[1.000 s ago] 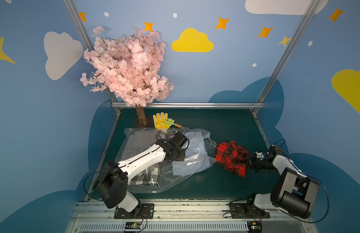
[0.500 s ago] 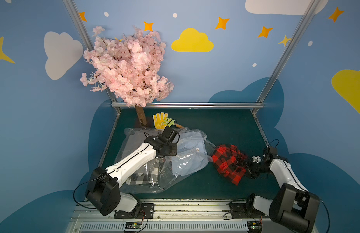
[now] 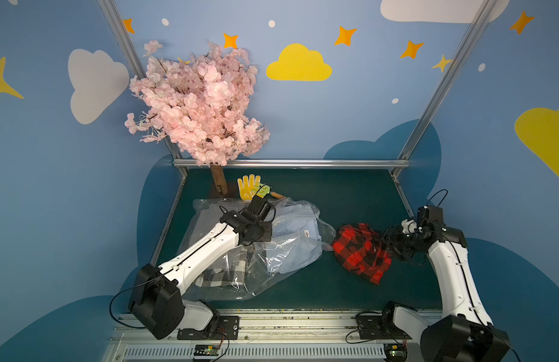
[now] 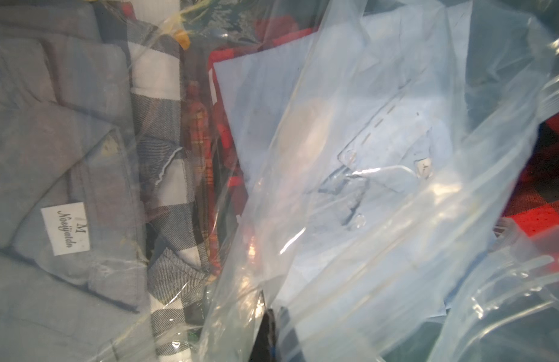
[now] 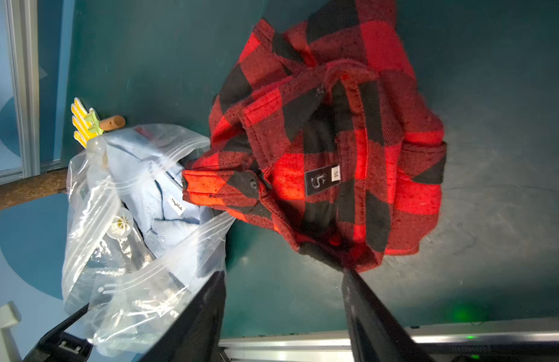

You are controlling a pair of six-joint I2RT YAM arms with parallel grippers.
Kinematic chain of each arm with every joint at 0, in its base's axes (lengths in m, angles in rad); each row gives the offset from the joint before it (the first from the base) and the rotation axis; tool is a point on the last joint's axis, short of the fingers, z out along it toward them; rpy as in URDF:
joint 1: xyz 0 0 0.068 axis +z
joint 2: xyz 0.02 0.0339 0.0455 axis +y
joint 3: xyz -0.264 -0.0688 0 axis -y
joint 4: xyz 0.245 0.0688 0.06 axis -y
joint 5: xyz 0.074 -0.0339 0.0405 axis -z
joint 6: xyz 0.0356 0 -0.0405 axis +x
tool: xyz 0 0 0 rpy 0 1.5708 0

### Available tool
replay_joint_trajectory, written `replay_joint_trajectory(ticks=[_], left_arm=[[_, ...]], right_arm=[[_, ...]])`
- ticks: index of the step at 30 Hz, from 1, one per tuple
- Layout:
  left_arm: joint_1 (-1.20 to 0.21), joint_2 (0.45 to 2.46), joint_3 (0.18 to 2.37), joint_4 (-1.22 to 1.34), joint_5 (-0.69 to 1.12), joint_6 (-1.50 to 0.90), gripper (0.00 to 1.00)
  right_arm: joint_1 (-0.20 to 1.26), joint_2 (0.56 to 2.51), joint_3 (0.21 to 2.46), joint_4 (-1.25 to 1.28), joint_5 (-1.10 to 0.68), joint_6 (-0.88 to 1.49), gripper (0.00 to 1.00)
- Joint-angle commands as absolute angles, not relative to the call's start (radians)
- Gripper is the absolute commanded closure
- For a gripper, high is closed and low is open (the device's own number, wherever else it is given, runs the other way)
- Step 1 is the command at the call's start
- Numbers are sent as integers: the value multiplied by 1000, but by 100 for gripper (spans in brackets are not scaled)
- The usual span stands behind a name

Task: Take the shirt out of the vacuum bag
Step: Place the shirt at the center of the board, then move the shirt at the center of the board.

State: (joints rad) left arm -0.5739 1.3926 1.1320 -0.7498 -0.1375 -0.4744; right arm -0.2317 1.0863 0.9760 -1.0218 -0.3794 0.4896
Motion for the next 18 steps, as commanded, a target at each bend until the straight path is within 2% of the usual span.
replay_joint_trajectory(ticks=[1,4,10,18], left_arm=[[-563,1358,1130,-790,-176,-458,93],[-561,1359,1134,-790,-181,-454,93],[-560,1362,1133,-775,-186,-441,93],[-552,1348,1136,-781,-195,-428,93]], right_arm=[[-222,1072,937,-910,-348,502,38],[-203,1194,987,-865,-295,465,39],[-183,1505,1173,-939,-337,374,40],[-30,1509,1079,-905,-363,380,40]])
